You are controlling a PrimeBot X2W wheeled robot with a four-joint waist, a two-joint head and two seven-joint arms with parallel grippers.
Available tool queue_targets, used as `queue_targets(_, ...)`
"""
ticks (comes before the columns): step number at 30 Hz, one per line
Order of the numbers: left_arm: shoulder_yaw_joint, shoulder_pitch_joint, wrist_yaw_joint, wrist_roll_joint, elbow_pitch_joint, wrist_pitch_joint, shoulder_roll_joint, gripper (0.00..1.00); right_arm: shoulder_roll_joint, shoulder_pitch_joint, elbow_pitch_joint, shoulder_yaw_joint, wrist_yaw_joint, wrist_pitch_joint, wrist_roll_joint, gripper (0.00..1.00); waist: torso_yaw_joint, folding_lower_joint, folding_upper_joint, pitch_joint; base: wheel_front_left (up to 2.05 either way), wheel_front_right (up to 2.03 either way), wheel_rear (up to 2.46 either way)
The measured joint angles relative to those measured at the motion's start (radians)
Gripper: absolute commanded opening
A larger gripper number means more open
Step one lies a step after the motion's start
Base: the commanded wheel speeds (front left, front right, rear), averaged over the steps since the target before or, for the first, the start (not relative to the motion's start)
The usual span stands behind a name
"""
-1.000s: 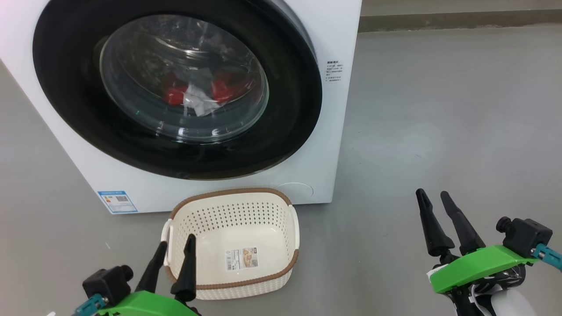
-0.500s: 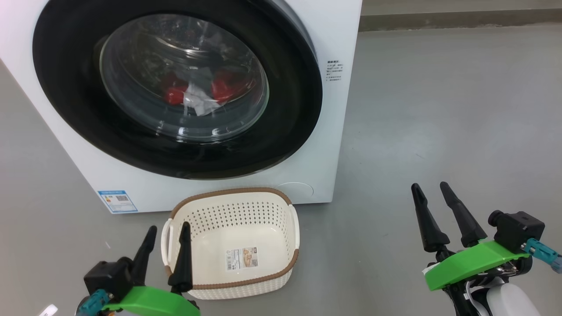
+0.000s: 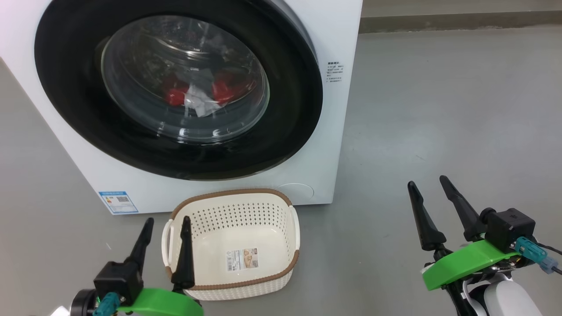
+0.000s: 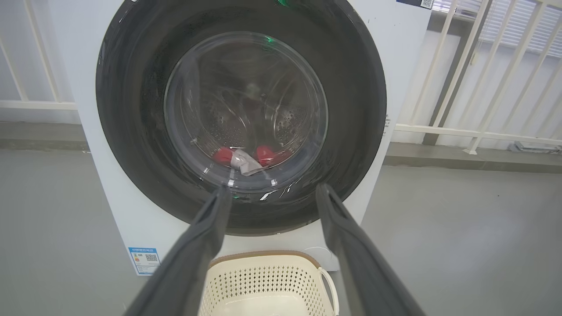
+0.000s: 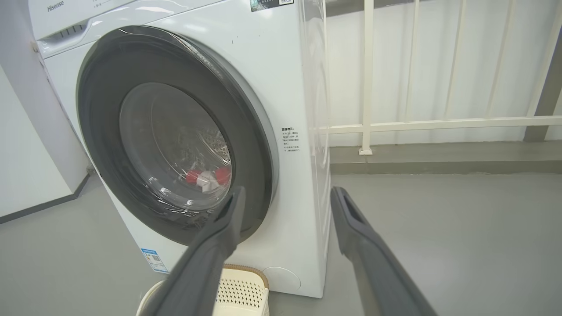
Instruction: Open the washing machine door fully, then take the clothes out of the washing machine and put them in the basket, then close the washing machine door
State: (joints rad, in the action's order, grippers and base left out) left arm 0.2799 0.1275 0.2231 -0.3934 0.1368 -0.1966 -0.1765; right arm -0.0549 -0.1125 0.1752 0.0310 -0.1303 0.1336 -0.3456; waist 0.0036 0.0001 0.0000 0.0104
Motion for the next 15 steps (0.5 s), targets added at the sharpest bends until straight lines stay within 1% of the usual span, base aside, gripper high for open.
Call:
queue_targets(8, 0.012, 0.0, 0.029, 0.071, -0.029, -0.009, -0.007, 1.0, 0.003, -0.001, -0.013, -0.015, 0.0, 0.007, 0.094, 1.0, 0.0, 0.0, 0.0, 0.001, 0.0, 0.0, 0.0)
queue_targets(15, 0.012, 0.0, 0.036, 0.071, -0.036, 0.003, -0.017, 1.0, 0.004, -0.012, -0.013, -0.02, 0.0, 0.007, 0.1, 1.0, -0.001, 0.0, 0.0, -0.002, 0.0, 0.0, 0.0)
